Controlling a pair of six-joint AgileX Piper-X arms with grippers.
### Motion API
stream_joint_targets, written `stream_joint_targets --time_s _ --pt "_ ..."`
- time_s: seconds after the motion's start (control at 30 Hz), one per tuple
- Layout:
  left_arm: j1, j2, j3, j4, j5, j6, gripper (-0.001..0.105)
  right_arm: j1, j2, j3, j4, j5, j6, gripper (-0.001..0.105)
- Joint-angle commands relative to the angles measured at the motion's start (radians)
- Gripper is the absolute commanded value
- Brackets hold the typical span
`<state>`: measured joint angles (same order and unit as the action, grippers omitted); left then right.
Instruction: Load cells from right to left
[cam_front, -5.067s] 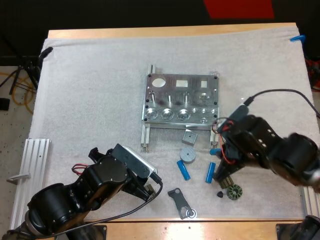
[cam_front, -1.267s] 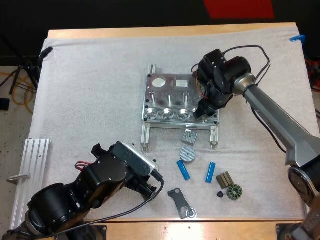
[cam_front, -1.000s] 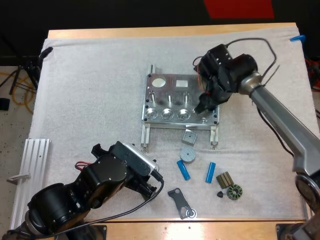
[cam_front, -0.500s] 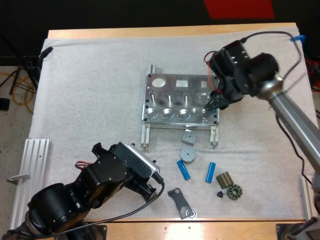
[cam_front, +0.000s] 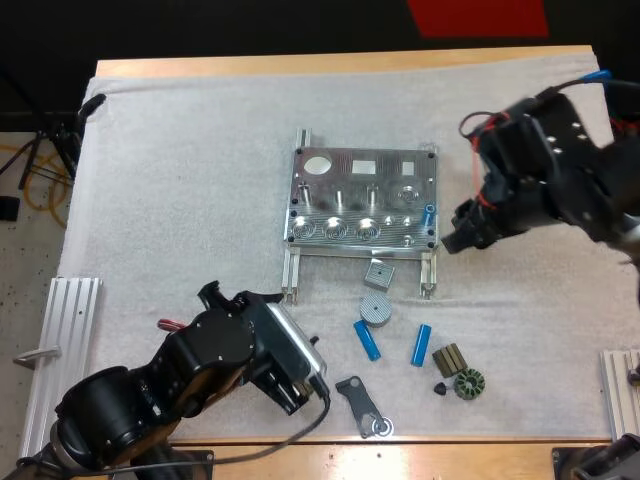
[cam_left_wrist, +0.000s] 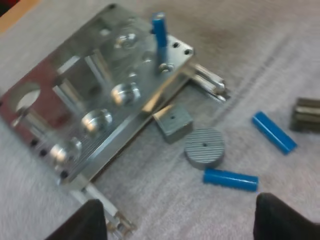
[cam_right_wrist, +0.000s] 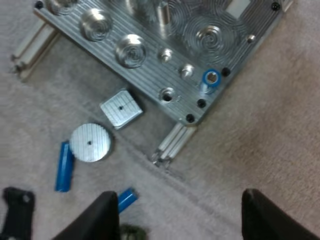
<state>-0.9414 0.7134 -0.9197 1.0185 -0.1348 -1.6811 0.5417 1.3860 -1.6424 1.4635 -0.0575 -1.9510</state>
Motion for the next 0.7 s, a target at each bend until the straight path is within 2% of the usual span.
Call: stream_joint_targets --time_s 0.0,0.13,0.3,0.37,0.43,0.5,0.53,0.67 --pt "-0.001 0.002 -0.004 -0.007 0.020 0.051 0.062 0.000 -0.026 -0.007 0.026 -0.041 0.007 0.054" --pt "-0.001 0.026 -0.004 -0.007 0.022 0.141 0.062 0.000 -0.066 -0.007 0.047 -0.081 0.027 0.054" --pt "-0.001 0.091 -0.004 -0.007 0.063 0.145 0.062 0.000 -0.119 -0.007 0.076 -0.081 0.033 0.054" --pt "-0.001 0.123 -0.004 -0.007 0.082 0.171 0.062 0.000 -0.134 -0.007 0.083 -0.081 0.033 0.054" --pt "-0.001 0.155 -0.004 -0.007 0.095 0.229 0.062 0.000 -0.150 -0.007 0.084 -0.081 0.033 0.054" --pt "-0.001 0.209 -0.004 -0.007 0.108 0.339 0.062 0.000 -0.166 -0.007 0.084 -0.081 0.033 0.054" --pt "-0.001 0.217 -0.004 -0.007 0.111 0.361 0.062 0.000 -0.170 -0.007 0.084 -0.081 0.033 0.054" --pt "-0.001 0.300 -0.004 -0.014 0.125 0.578 0.062 0.000 -0.179 -0.007 0.084 -0.081 0.033 0.054"
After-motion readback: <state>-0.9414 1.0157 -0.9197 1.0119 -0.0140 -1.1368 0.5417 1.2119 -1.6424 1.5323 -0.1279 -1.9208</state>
